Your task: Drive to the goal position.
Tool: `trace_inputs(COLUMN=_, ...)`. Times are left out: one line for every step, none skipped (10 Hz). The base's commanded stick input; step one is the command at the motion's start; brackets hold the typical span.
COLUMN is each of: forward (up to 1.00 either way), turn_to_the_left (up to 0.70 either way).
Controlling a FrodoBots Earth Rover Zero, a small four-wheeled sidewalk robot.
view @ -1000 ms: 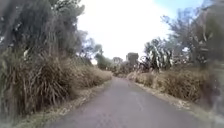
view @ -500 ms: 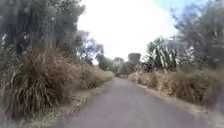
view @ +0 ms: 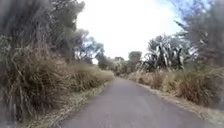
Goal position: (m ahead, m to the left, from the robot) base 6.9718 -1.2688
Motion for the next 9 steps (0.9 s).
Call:
trace_inputs(forward=0.85, turn_to_the_left=0.00)
trace_inputs(forward=0.85, turn_to_the_left=0.00)
trace_inputs(forward=0.85, turn_to_the_left=0.00)
trace_inputs(forward=0.85, turn_to_the_left=0.00)
trace_inputs(forward=0.85, turn_to_the_left=0.00)
trace_inputs(forward=0.85, turn_to_the_left=0.00)
trace_inputs(forward=0.85, turn_to_the_left=0.00)
trace_inputs(forward=0.85, turn_to_the_left=0.00)
trace_inputs(forward=0.85, turn_to_the_left=0.00)
